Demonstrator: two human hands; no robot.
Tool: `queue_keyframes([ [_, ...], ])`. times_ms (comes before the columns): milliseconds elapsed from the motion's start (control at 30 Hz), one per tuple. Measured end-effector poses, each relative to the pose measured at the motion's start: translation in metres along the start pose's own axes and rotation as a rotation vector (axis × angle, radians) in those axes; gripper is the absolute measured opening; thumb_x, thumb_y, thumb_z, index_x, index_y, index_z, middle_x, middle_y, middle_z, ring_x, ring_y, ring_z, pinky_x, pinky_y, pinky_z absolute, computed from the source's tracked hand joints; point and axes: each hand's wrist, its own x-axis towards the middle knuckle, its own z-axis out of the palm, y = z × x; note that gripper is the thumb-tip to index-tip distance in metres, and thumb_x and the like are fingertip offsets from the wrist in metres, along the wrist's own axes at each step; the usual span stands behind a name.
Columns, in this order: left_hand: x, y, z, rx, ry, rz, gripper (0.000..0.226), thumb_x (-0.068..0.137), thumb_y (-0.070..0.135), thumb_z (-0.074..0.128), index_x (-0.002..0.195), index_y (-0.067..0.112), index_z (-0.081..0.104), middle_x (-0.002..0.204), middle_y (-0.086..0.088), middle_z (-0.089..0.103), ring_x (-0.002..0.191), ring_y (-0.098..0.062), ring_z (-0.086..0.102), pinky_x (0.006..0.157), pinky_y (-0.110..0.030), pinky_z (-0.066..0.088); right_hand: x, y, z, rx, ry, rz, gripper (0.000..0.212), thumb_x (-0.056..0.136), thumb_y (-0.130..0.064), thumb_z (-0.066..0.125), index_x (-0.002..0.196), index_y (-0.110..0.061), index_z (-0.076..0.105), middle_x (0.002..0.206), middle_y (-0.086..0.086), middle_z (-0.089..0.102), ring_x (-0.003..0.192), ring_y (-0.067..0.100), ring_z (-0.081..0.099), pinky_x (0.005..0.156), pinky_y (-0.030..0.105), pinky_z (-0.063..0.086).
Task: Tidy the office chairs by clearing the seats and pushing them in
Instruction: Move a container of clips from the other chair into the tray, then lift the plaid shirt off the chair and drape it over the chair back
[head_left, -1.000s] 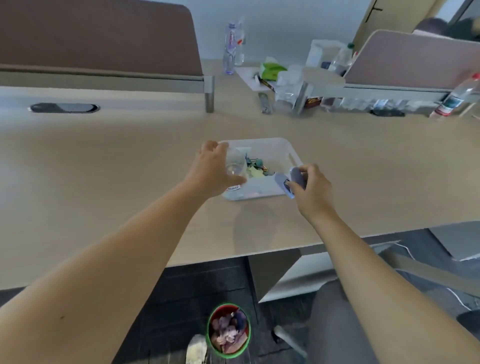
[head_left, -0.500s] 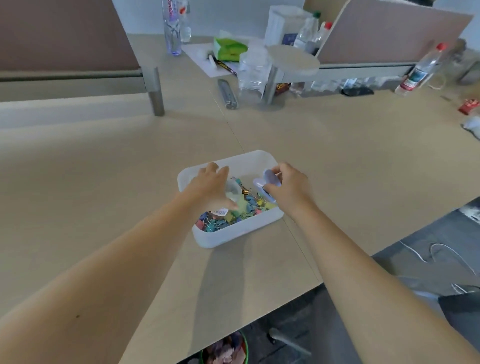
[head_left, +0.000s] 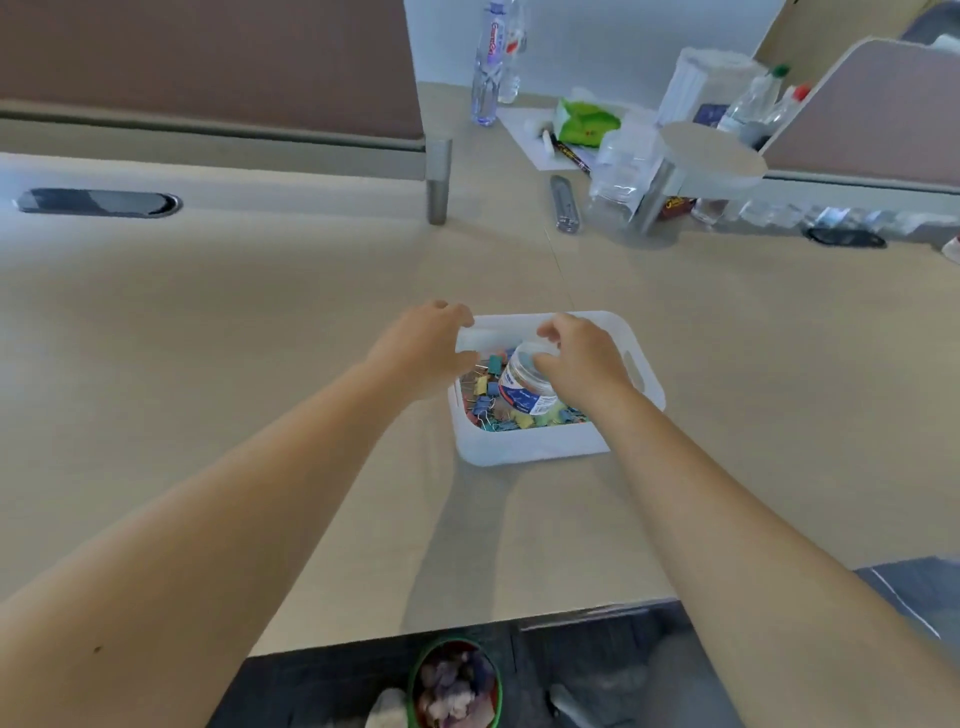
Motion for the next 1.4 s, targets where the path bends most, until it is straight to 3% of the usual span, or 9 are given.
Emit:
queue_keyframes([
  [333,-0.203,-0.059,-0.034,-0.017,0.274,-0.509,0.046,0.092,0.026,0.053,0.135,0.010,0.043,0.141,-0.009,0.046,0.124,-0.029,0.047,0.102,-0.037,0.040,-0.099,-0.115,0.047,-0.059,-0.263,-0.580,0.035,0.089,-0.018,0.054,0.121,-0.004,0.055,0.129,0.018,0.057,0.118,0.032,0.053,0.097,0.036,0.043],
  [567,-0.406,-0.097,-0.040,0.029,0.388,-0.922,0.045,0.094,0.026,0.049,0.135,0.010,0.042,0.138,-0.011,0.046,0.124,-0.029,0.047,0.099,-0.039,0.042,-0.231,-0.203,0.098,-0.114,-0.476,-0.944,0.037,0.093,-0.019,0.052,0.127,-0.006,0.052,0.133,0.013,0.055,0.121,0.029,0.051,0.098,0.033,0.042],
  [667,-0.496,-0.104,-0.029,0.007,0.419,-1.095,0.044,0.093,0.028,0.051,0.132,0.011,0.044,0.134,-0.012,0.049,0.119,-0.029,0.050,0.097,-0.041,0.046,-0.296,-0.231,0.119,-0.120,-0.554,-1.074,0.034,0.093,-0.019,0.050,0.126,-0.008,0.051,0.133,0.011,0.052,0.118,0.028,0.052,0.092,0.031,0.042],
  [833,-0.636,-0.102,-0.011,-0.024,0.530,-1.325,0.036,0.090,0.026,0.054,0.122,0.009,0.052,0.124,-0.013,0.055,0.113,-0.031,0.052,0.094,-0.041,0.045,-0.403,-0.271,0.147,-0.167,-0.612,-1.242,0.035,0.094,-0.021,0.050,0.127,-0.009,0.050,0.134,0.009,0.049,0.116,0.027,0.052,0.092,0.035,0.045],
  [1000,-0.772,-0.100,0.007,-0.042,0.586,-1.471,0.035,0.089,0.028,0.056,0.119,0.010,0.054,0.120,-0.011,0.056,0.109,-0.029,0.054,0.090,-0.039,0.045,-0.523,-0.303,0.184,-0.171,-0.653,-1.333,0.035,0.094,-0.018,0.051,0.128,-0.008,0.051,0.133,0.010,0.051,0.114,0.027,0.054,0.092,0.035,0.045],
  [1167,-0.895,-0.100,0.021,-0.066,0.633,-1.546,0.041,0.090,0.027,0.056,0.126,0.008,0.051,0.129,-0.013,0.054,0.116,-0.029,0.052,0.097,-0.040,0.044,-0.649,-0.323,0.224,-0.162,-0.729,-1.396,0.033,0.092,-0.019,0.054,0.122,-0.006,0.055,0.130,0.013,0.053,0.115,0.030,0.053,0.097,0.038,0.044],
  [1400,-1.013,-0.118,0.030,-0.139,0.731,-1.633,0.043,0.090,0.026,0.057,0.129,0.008,0.049,0.135,-0.012,0.052,0.123,-0.026,0.050,0.103,-0.039,0.042,-0.768,-0.367,0.268,-0.174,-0.793,-1.472,0.031,0.092,-0.020,0.054,0.120,-0.006,0.056,0.128,0.013,0.054,0.111,0.030,0.055,0.091,0.034,0.045],
])
